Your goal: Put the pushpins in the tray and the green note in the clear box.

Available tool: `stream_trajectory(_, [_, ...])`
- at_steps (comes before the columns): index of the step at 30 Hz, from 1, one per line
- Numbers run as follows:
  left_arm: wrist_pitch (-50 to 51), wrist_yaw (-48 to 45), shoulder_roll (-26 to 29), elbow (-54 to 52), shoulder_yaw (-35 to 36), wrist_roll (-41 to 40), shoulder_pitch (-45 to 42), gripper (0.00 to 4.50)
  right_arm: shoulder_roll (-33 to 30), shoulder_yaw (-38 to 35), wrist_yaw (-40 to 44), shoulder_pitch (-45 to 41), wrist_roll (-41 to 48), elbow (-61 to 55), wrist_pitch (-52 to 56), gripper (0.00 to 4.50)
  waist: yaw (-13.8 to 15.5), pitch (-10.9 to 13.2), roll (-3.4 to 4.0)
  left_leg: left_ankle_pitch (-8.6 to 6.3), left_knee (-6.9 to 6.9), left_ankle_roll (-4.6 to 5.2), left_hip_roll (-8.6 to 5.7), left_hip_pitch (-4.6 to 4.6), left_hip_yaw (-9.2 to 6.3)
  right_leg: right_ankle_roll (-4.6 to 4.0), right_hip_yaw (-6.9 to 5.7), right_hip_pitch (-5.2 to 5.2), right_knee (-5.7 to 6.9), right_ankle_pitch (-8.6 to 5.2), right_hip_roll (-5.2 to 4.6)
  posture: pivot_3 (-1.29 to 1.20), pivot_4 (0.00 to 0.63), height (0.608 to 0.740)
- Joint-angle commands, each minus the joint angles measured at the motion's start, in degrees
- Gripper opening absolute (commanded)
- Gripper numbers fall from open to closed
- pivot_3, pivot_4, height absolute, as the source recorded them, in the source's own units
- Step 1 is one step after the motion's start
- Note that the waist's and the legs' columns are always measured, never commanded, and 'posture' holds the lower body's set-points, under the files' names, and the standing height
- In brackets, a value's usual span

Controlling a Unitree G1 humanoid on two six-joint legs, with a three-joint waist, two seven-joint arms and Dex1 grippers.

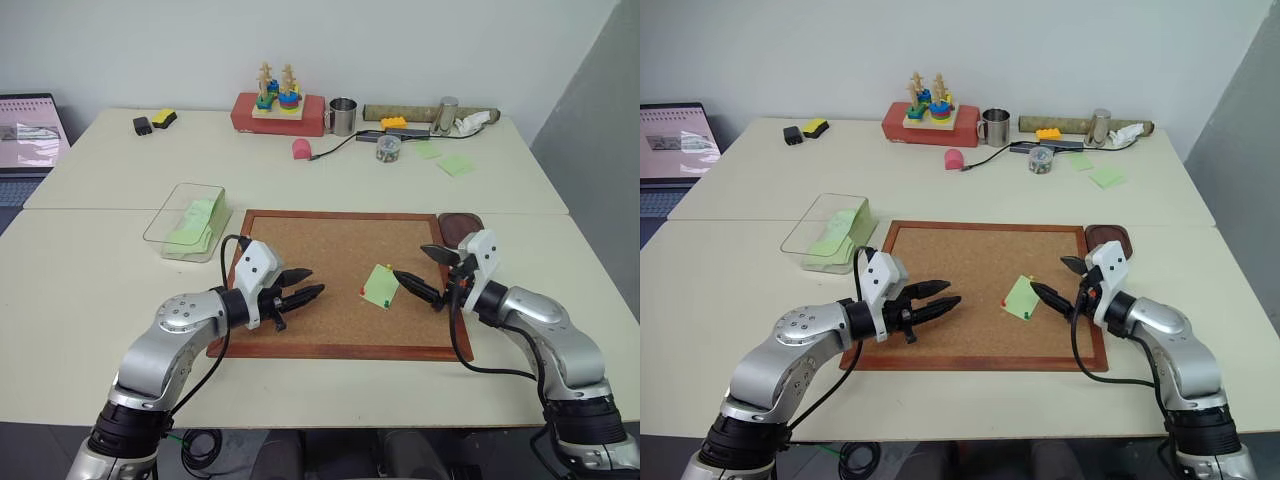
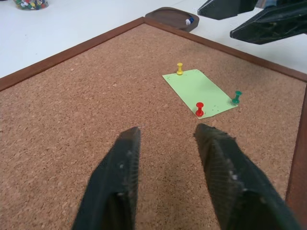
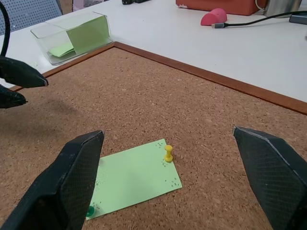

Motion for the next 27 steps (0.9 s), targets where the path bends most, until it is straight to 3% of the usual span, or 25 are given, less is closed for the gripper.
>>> stream_trajectory(1, [-1.8,-0.9,-0.1,0.2,-0.3,0.7,-1.0,0.98,1.1,1.2,-0.3,-1.8,-1.4,0.2,-2.1,4.50,0.0,0.0,0.00,0.00,0.00,0.00,0.00,0.00,0.00,-0.01,0.00,0.00,0.00,0.00,0.00,0.00,0.150,0.740])
stream_trajectory(7, [-2.0,-1.7,0.0,1.2,-0.9,1.5,-1.2,0.01,2.5,2.2,-0.4,-2.9,-2.6,1.4,-2.3,4.50,0.0,0.0,0.00,0.00,0.01,0.00,0.00,0.00,0.00,-0.01,-0.01,0.00,0.00,0.01,0.00,0.00,0.150,0.740])
stream_trajectory(27, [-0.4,-2.8,0.6,8.3,-8.0,8.4,0.6,0.01,5.3,4.6,0.1,-6.4,-6.0,8.7,-3.8,4.50,0.0,0.0,0.02,0.00,0.01,0.00,-0.01,0.04,-0.01,-0.09,-0.01,0.03,0.02,0.05,0.00,0.00,0.150,0.740])
